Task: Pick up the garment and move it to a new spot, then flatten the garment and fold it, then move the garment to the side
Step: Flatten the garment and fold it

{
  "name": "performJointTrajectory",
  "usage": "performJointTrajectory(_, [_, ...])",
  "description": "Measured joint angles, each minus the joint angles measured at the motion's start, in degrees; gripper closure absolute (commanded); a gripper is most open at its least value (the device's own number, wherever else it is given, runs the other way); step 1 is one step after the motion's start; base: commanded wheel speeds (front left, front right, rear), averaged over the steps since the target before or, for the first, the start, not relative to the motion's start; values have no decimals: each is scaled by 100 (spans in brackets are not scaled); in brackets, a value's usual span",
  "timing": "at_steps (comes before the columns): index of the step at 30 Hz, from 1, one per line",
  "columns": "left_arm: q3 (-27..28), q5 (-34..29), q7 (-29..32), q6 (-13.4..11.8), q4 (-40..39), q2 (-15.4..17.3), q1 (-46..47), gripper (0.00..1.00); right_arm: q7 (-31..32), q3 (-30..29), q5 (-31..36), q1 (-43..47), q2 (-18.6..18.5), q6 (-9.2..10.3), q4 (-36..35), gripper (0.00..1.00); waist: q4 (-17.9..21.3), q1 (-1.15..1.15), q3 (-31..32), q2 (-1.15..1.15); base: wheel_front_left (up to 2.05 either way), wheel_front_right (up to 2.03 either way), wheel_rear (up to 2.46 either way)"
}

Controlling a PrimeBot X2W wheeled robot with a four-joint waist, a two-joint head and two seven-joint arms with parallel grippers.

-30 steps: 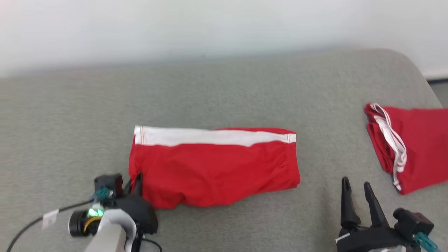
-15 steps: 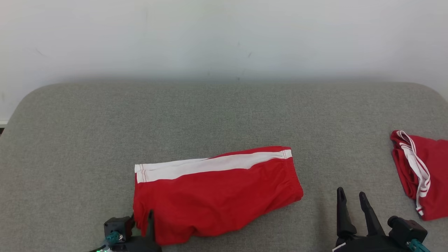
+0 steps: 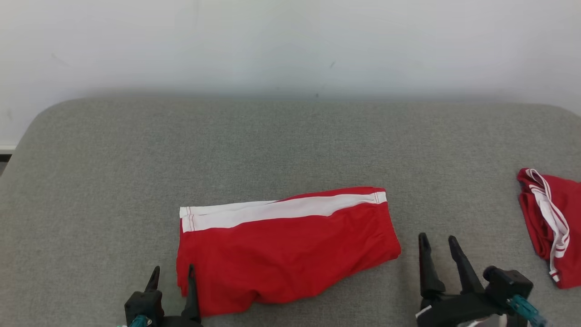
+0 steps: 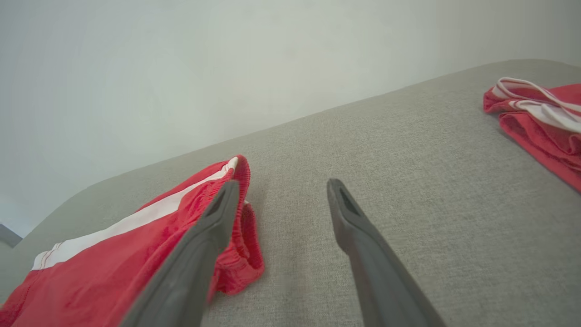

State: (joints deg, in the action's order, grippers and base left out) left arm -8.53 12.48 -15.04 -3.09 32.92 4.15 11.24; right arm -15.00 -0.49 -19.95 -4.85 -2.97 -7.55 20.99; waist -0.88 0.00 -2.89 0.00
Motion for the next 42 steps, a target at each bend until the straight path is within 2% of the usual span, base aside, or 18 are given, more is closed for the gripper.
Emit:
performJointTrajectory(5, [79, -172, 0, 34, -274, -33, -212, 0, 0, 170, 180, -320, 2, 0, 205, 0, -103, 0, -58, 0, 0, 0, 0])
performJointTrajectory(12, [124, -218, 0, 66, -394, -94, -304, 0, -8, 218, 721, -976, 5, 0, 1156, 0, -359, 0, -183, 0, 0, 0, 0])
performJointTrajectory(16, [138, -234, 0, 79, -402, -103, -303, 0, -9, 90, 797, -1329, 1, 0, 1664, 0, -466, 0, -279, 1, 0, 0, 0])
performJointTrajectory(21, [103, -231, 0, 107, -376, -114, -298, 0, 11, 155, 880, -1623, 8, 0, 2658, 0, -571, 0, -399, 1, 0, 0, 0])
performJointTrajectory(29, [-42, -146, 0, 57, -439, -119, -241, 0, -62, 265, 751, -2072, 0, -1, 3403, 0, -658, 0, -558, 0, 0, 0, 0])
performJointTrajectory(31, [-53, -146, 0, 56, -454, -121, -210, 0, -70, 409, 517, -2126, -12, -1, 3516, 21, -677, 0, -577, 0, 0, 0, 0])
performJointTrajectory(32, [-56, -146, 0, 53, -467, -120, -202, 0, -74, 499, 476, -2163, -18, -1, 3554, 82, -683, -1, -585, 0, 0, 0, 0])
performJointTrajectory(33, [-62, -146, 0, 49, -472, -121, -197, 0, -74, 557, 388, -2193, -24, -1, 3591, 100, -688, 0, -591, 0, 0, 0, 0])
performJointTrajectory(37, [-63, -146, 0, 49, -471, -120, -191, 0, -73, 716, 103, -2221, -16, -2, 3627, 100, -689, 0, -590, 0, 0, 0, 0])
performJointTrajectory(42, [-44, -179, 0, 52, -472, -120, -194, 0, -59, 487, 29, -2157, -3, -2, 3523, 100, -642, 0, -545, 0, 0, 0, 0])
